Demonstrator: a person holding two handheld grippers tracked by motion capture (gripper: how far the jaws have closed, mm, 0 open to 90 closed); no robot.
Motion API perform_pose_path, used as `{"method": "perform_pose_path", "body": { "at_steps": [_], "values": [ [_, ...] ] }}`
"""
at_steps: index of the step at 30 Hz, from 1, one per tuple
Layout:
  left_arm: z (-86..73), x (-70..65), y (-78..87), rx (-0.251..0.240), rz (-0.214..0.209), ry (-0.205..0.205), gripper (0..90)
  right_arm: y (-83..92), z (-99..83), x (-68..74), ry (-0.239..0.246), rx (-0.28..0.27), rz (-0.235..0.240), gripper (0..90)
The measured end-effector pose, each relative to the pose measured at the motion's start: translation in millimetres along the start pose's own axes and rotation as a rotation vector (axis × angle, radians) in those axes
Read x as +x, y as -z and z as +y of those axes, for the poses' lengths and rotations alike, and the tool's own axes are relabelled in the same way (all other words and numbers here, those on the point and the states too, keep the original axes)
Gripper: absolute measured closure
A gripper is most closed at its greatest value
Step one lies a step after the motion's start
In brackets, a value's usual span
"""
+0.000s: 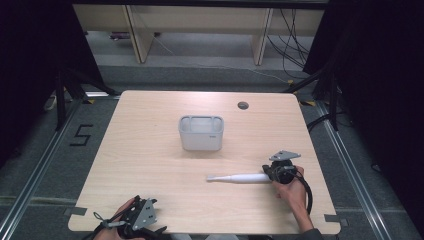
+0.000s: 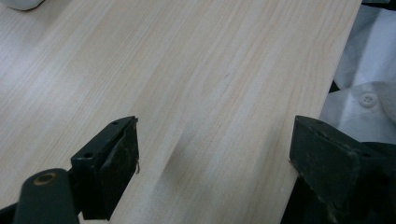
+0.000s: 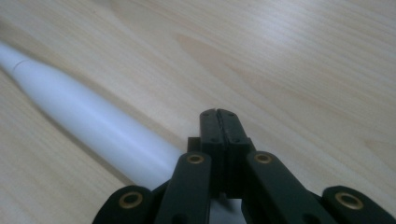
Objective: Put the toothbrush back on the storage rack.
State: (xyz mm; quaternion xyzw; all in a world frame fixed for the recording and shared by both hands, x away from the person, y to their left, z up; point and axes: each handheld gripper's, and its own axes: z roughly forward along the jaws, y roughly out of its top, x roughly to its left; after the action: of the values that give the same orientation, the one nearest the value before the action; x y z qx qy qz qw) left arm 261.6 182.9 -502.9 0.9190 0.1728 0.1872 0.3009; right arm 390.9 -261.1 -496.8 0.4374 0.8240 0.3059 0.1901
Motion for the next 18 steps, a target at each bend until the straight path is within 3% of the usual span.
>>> {"method": "perform_pose_path", "body": {
  "at_steps": [4,6,7,12,13,14,15,16,18],
  "values": [
    [-0.2,0.0,-0.3,-0.007,0.004,0.003,15.5,5.8,-1.6,5.5,-0.013,0.014,0.002,90.0],
    [-0.3,0.1,-0.4,-0.004,0.005,0.001,15.5,7.9,-2.7,6.3,0.013,0.012,0.002,90.0],
    [-0.2,0.1,-0.4,-0.005,0.005,0.001,15.5,9.2,-2.5,9.1,-0.007,0.016,0.003,90.0],
    [-0.2,0.1,0.0,-0.001,0.002,0.000,15.5,12.0,-4.9,15.4,0.034,0.030,0.007,90.0],
    [0.0,0.0,-0.3,-0.004,0.004,0.000,15.5,14.3,-5.2,22.0,-0.002,0.045,0.015,89.9],
    [0.0,0.0,-0.3,-0.004,0.004,0.000,15.5,14.3,-5.2,22.0,-0.002,0.045,0.015,89.9],
    [-0.1,-0.2,-0.3,-0.005,0.001,-0.001,15.5,13.8,-6.0,20.0,0.050,0.027,0.009,89.9],
    [-0.2,-0.3,-0.3,-0.004,0.001,-0.001,15.5,15.5,-6.0,22.8,0.033,0.037,0.018,89.9],
    [-0.1,0.0,-0.1,0.000,0.002,-0.001,15.5,16.6,-7.2,26.4,0.047,0.039,0.021,89.9]
  ]
}}
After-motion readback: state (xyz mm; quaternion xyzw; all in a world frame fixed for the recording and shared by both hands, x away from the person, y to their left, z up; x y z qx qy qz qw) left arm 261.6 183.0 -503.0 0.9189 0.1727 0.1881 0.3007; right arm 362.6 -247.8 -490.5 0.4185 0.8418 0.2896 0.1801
